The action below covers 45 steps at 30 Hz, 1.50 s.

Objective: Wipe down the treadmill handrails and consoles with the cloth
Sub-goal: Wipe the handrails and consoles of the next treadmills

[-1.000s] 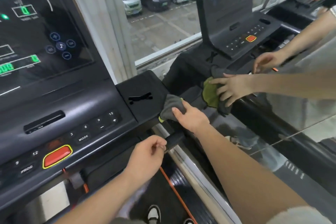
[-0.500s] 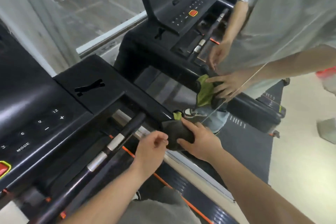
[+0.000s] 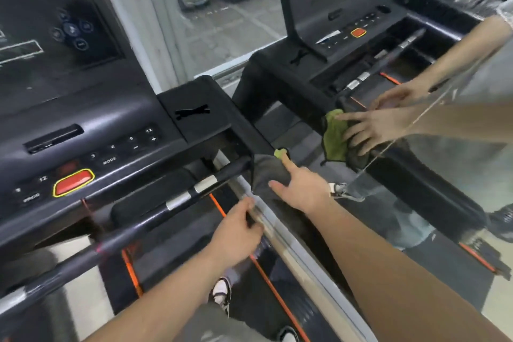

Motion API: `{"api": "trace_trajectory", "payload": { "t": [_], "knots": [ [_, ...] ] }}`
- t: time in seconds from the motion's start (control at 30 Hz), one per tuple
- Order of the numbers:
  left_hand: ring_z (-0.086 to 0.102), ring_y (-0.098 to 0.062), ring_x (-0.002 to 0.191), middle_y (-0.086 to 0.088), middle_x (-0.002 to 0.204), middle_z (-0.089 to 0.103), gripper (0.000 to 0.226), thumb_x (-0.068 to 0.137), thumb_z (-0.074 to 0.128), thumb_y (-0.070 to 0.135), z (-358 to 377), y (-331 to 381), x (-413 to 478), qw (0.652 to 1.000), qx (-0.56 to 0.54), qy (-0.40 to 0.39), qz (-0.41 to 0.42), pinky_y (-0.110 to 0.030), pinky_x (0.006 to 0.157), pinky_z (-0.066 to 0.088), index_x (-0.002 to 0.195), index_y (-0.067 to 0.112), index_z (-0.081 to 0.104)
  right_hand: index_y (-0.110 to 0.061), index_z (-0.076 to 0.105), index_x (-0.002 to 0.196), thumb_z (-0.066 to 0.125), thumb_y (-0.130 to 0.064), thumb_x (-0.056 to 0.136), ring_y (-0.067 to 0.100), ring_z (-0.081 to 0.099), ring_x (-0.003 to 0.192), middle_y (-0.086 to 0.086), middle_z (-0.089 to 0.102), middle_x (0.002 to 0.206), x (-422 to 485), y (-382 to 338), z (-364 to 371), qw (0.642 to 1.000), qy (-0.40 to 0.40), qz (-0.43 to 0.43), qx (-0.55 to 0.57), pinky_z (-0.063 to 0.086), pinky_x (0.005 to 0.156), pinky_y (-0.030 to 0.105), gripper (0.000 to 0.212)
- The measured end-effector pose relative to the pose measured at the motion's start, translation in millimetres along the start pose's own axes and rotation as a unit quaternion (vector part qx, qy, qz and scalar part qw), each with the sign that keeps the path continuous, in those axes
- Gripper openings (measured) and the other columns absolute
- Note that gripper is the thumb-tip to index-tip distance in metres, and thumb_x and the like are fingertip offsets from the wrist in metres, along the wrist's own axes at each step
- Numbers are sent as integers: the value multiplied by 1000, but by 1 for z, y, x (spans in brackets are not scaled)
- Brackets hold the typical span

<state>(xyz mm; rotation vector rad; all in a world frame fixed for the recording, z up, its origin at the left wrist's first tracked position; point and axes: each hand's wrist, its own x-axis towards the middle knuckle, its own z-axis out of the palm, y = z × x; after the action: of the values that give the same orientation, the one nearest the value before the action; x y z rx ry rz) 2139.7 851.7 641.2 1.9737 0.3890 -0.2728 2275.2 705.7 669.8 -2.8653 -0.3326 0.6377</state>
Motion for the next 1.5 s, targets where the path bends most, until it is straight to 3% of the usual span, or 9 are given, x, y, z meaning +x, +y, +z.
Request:
{"api": "trace_trajectory", "payload": {
  "t": [0.1, 0.23, 0.33, 0.43, 0.57, 0.8, 1.13, 1.3, 1.5],
  "knots": [
    [53, 12, 81, 18, 96, 55, 34, 97, 58, 4, 37, 18, -26, 998, -43, 41, -15, -5, 73, 40, 112, 34, 49, -53, 15, 159, 54, -70, 89, 35, 59, 123, 8, 61, 135, -33, 38, 1, 997, -7, -20, 68, 52, 98, 44, 81],
    [59, -6, 84, 7, 98, 58, 35, 94, 60, 0, 99, 24, -60, 995, -80, 51, -37, -21, 90, 49, 120, 24, 56, -48, 51, 145, 65, -67, 86, 16, 63, 122, -13, 69, 129, -85, 108, 13, 980, -39, -6, 195, 50, 104, 35, 63],
    [53, -16, 81, 0, 95, 54, 39, 92, 54, -13, 129, 24, -78, 990, -129, 54, -15, -14, 78, 46, 121, 13, 59, -30, 78, 108, 74, -51, 89, -4, 72, 86, -14, 78, 99, -105, 149, 15, 929, -116, 33, 350, 57, 88, 23, 29],
    [54, -9, 79, -2, 99, 56, 37, 93, 55, -11, 151, 25, -100, 991, -120, 58, -18, -8, 73, 43, 109, 23, 58, -31, 72, 103, 67, -64, 89, 4, 66, 71, -14, 70, 84, -118, 157, 2, 928, -157, 64, 333, 47, 60, 18, 36],
    [58, 8, 70, 5, 92, 60, 44, 91, 55, -13, 160, 27, -116, 991, -102, 89, 0, -7, 72, 45, 100, 31, 57, -30, 70, 118, 58, -77, 84, 22, 66, 109, -3, 73, 115, -113, 136, 14, 960, -55, 47, 271, 50, 98, 35, 59],
    [62, 8, 77, 8, 103, 65, 36, 93, 58, -1, 182, 27, -117, 991, -96, 96, -10, -7, 76, 46, 114, 28, 61, -46, 25, 159, 55, -66, 93, 30, 52, 132, 1, 52, 144, -164, 161, 44, 994, 31, -37, 102, 47, 103, 40, 75],
    [68, -9, 83, 4, 89, 73, 36, 90, 59, -3, 222, 20, -122, 994, -87, 68, 22, -36, 85, 58, 103, 29, 69, -46, 31, 156, 39, -81, 82, 22, 54, 133, -8, 54, 146, -246, 232, 83, 985, 38, 19, 165, 49, 104, 42, 82],
    [66, -7, 74, 22, 95, 71, 52, 89, 57, -9, 200, 29, -118, 990, -101, 95, 24, -20, 78, 53, 116, 36, 61, -48, 44, 145, 48, -73, 91, 30, 61, 125, -3, 67, 134, -167, 183, 41, 990, -13, -1, 143, 49, 100, 37, 60],
    [63, -4, 74, 10, 100, 67, 51, 87, 59, -10, 187, 48, -109, 984, -100, 147, 19, -9, 70, 46, 112, 35, 56, -53, 61, 129, 65, -72, 79, 9, 65, 117, -20, 71, 120, -153, 193, 43, 949, -42, -28, 313, 49, 104, 33, 53]
  ]
}}
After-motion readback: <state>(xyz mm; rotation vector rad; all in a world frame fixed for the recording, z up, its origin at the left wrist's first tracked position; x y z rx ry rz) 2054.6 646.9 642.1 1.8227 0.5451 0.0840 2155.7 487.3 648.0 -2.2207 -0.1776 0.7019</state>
